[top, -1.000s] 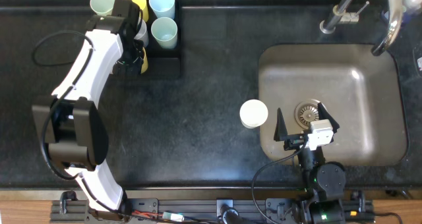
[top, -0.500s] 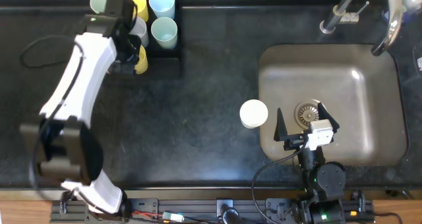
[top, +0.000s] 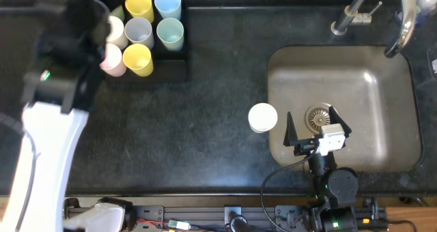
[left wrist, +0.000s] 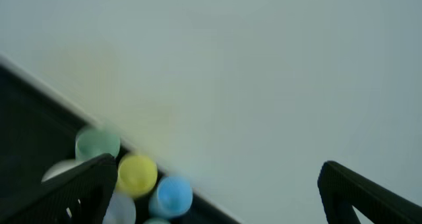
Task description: Store Cups
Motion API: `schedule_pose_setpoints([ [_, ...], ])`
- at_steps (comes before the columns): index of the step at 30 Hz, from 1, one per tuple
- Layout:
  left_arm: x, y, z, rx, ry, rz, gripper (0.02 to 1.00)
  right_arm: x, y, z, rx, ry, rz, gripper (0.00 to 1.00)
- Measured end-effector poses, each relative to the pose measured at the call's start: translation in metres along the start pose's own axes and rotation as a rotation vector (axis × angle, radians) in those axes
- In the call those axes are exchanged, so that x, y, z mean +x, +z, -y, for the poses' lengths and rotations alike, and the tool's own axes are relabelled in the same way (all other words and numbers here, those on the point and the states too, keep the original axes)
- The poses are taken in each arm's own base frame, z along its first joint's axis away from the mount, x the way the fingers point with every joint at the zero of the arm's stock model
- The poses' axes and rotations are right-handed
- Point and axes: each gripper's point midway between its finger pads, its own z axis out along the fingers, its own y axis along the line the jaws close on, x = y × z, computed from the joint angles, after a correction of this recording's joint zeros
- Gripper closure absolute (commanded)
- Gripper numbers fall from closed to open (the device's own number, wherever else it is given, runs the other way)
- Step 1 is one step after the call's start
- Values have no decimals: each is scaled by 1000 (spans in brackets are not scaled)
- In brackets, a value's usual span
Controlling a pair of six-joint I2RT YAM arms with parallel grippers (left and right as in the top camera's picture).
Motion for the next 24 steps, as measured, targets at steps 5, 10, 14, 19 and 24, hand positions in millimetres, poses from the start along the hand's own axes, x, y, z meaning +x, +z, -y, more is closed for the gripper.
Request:
schedule_pose_setpoints([
  [5, -51, -50, 7, 98, 135, 205, 18, 0, 0, 0, 0, 1, 0, 3],
  [10, -30, -85, -36, 83, 245, 274, 18, 0, 0, 0, 0, 1, 0, 3],
  [14, 25, -112, -85, 59, 306, 221, 18, 0, 0, 0, 0, 0, -1, 3],
  [19, 68, -154, -119, 156, 311, 318, 18, 0, 0, 0, 0, 0, -1, 1],
  [24, 109, -164, -148, 213, 356, 433, 18, 0, 0, 0, 0, 0, 0, 3],
])
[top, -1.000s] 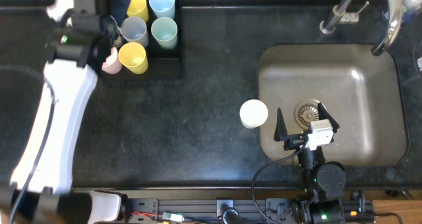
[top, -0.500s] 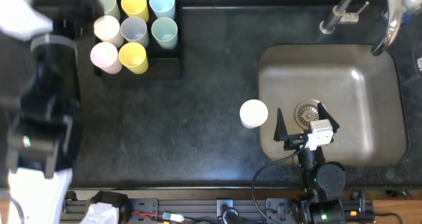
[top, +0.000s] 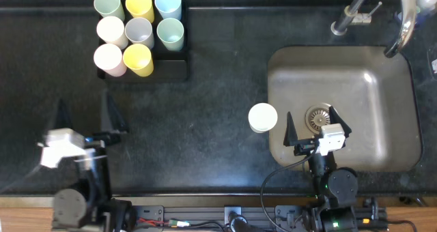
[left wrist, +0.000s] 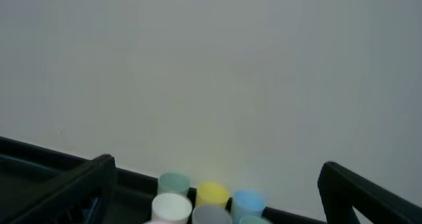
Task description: Store Cups
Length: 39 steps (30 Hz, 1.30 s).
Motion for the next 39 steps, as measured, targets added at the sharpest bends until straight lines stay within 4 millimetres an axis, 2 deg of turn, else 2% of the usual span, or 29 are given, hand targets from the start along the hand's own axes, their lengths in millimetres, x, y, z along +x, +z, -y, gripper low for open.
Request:
schedule_pose_setpoints([
  [2, 25, -8, 0, 31, 43, -11, 18, 0, 0, 0, 1, 0, 0, 5],
  [4, 41, -14, 4, 72, 80, -12, 18, 0, 0, 0, 1, 0, 0, 3],
  [11, 71, -18, 13, 150, 160, -103, 18, 0, 0, 0, 0, 0, 0, 3],
  [15, 104, -24, 10, 157, 192, -236, 18, 0, 0, 0, 0, 0, 0, 3],
  [18, 119, -28, 6, 153, 208, -299, 20, 0, 0, 0, 0, 0, -1, 3],
  [26, 147, -37, -7, 135, 225, -427, 18, 0, 0, 0, 0, 0, 1, 3],
  [39, 147, -37, -8, 129, 208, -429, 18, 0, 0, 0, 0, 0, 0, 5],
])
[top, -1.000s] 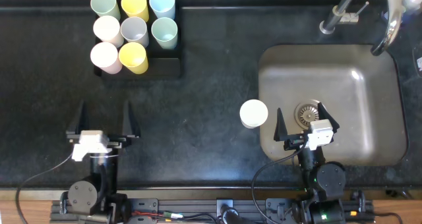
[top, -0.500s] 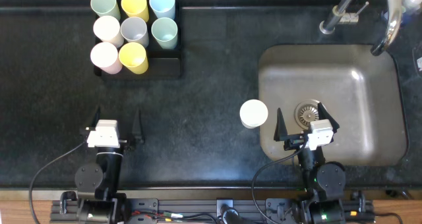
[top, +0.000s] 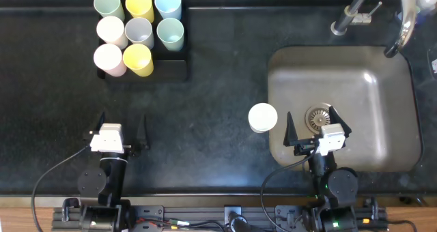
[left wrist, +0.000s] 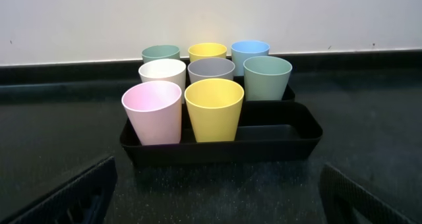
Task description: Store Cups
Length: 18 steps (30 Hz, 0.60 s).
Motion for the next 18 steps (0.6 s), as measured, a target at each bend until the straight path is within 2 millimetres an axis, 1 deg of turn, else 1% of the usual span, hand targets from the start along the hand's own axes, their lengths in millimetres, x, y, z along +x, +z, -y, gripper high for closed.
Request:
schedule_pose_setpoints([
  [4, 0, 0, 0, -1, -11, 0, 18, 0, 0, 0, 0, 0, 0, 3],
  [9, 0, 0, -6, -23, -16, 0, 18, 0, 0, 0, 0, 0, 0, 5],
  [18, 0, 0, -6, -23, -17, 0, 20, 0, 0, 0, 0, 0, 0, 3],
])
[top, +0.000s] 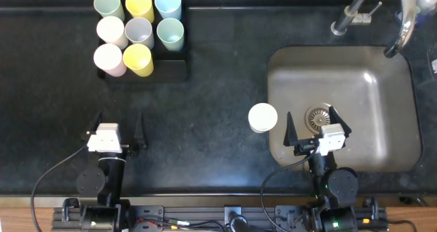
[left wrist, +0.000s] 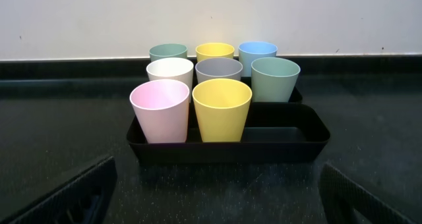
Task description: Store Cups
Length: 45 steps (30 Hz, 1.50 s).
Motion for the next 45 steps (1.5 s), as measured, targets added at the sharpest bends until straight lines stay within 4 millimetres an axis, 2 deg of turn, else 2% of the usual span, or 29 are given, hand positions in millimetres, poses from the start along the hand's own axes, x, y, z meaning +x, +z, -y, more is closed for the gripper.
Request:
schedule_pose_setpoints([
  [42, 0, 0, 0, 0, 0, 0, 18, -1, 0, 0, 3, 0, 1, 3],
  [45, 0, 0, 0, 0, 0, 0, 18, 7, 3, 0, 2, -1, -48, 5],
])
